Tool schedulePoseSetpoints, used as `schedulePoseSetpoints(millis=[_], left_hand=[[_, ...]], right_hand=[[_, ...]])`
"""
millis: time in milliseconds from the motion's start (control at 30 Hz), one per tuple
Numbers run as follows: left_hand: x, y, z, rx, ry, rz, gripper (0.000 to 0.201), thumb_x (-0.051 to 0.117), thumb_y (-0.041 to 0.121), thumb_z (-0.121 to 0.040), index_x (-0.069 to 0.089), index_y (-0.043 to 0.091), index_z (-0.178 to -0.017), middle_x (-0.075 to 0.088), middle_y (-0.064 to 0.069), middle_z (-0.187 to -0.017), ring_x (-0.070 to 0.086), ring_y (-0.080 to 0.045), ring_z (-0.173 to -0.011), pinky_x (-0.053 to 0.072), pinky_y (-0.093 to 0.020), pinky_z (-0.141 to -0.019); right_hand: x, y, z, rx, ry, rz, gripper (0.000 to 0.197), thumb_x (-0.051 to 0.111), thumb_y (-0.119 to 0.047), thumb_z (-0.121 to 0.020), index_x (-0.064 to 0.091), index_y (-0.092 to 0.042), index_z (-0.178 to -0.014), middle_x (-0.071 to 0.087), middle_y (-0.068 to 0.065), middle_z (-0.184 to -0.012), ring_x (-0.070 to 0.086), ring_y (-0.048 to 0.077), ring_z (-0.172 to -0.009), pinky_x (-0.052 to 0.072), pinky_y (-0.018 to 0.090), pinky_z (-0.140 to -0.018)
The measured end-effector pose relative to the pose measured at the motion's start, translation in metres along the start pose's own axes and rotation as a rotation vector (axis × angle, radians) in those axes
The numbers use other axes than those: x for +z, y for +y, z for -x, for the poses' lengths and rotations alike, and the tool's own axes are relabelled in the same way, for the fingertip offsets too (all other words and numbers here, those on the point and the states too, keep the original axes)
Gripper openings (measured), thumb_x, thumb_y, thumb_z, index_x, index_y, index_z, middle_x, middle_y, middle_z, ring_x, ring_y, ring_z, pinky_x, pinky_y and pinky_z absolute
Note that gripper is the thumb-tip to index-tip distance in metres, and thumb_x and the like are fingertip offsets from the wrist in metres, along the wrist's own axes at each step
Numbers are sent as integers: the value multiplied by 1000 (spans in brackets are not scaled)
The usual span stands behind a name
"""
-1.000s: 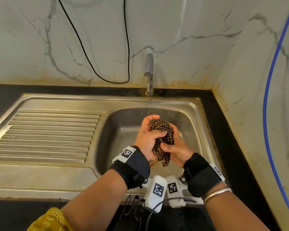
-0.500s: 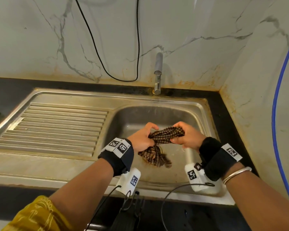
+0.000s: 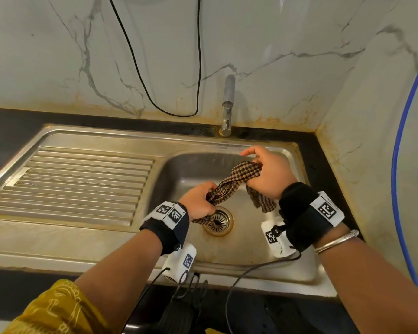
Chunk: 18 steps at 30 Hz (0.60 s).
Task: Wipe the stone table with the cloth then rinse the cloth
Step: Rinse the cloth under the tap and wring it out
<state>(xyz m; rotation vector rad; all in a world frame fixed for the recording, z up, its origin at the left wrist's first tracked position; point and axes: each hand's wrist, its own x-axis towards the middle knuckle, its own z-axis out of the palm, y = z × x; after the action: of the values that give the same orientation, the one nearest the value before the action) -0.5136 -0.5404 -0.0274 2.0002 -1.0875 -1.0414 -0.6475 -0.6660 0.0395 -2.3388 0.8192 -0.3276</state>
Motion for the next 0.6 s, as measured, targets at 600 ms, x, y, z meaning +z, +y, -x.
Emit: schedulePoseSetpoints(millis=[600], left_hand=[[37, 12, -1, 96, 121, 628, 78, 85, 15, -49, 52, 12, -119, 63, 3, -109, 59, -10, -102, 46, -22, -84]], right_hand=[[-5, -54, -7, -318, -127, 142, 48, 54, 0, -81, 60, -26, -121, 45, -6, -103, 43, 9, -96, 33, 21, -84]])
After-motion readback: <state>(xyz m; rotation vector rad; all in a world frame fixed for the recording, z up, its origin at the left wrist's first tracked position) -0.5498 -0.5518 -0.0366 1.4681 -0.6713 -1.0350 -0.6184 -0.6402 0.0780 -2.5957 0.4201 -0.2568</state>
